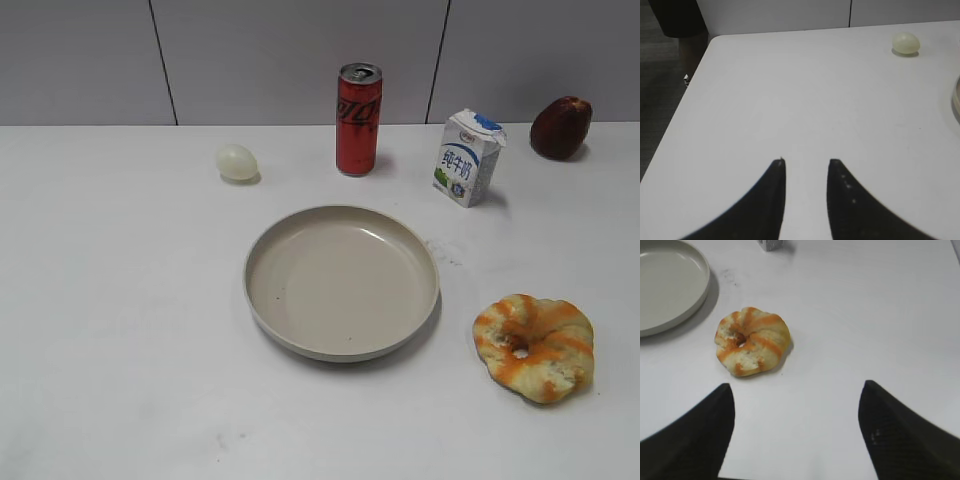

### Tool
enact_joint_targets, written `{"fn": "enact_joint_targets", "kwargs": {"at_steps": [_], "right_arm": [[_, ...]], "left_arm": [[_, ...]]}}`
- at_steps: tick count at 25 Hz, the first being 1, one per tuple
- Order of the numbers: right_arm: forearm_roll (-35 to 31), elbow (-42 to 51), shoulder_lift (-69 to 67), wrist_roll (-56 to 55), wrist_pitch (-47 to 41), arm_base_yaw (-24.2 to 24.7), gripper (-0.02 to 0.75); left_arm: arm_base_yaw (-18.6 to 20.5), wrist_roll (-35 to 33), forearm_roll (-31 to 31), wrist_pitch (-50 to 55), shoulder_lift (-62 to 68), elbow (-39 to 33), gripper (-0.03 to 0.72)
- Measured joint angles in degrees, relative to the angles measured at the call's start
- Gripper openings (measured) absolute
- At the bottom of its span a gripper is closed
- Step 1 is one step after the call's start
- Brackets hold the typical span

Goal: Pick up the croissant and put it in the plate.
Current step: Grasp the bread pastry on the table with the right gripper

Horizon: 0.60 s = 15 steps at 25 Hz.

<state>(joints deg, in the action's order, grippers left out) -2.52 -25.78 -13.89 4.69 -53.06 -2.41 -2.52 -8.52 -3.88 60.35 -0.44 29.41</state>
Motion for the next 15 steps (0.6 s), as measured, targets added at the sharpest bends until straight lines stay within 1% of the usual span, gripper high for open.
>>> {"fn": "enact_joint_targets", "kwargs": {"at_steps": [3, 6, 10, 12, 15], "right_arm": [[-1.18, -1.54, -9.06, 0.0, 1.63, 0.0, 0.58], [-4.78, -3.66, -19.44, 0.09, 3.19, 0.0, 0.582], [-9.31, -7.32, -32.45, 6.06, 4.69, 0.0, 0.617], [-10.89, -9.35, -39.4, 8.64, 4.98, 0.0, 0.641], [-12.15, -12.65, -49.13, 10.65, 5.7, 0.0, 0.651]], "left_arm": [[0.0, 0.0, 0.0, 0.0, 0.0, 0.0, 0.228], [0.0, 0.0, 0.0, 0.0, 0.0, 0.0, 0.228], [0.0, 0.0, 0.0, 0.0, 0.0, 0.0, 0.228], [0.0, 0.0, 0.0, 0.0, 0.0, 0.0, 0.228], [0.0, 0.0, 0.0, 0.0, 0.0, 0.0, 0.228]]}}
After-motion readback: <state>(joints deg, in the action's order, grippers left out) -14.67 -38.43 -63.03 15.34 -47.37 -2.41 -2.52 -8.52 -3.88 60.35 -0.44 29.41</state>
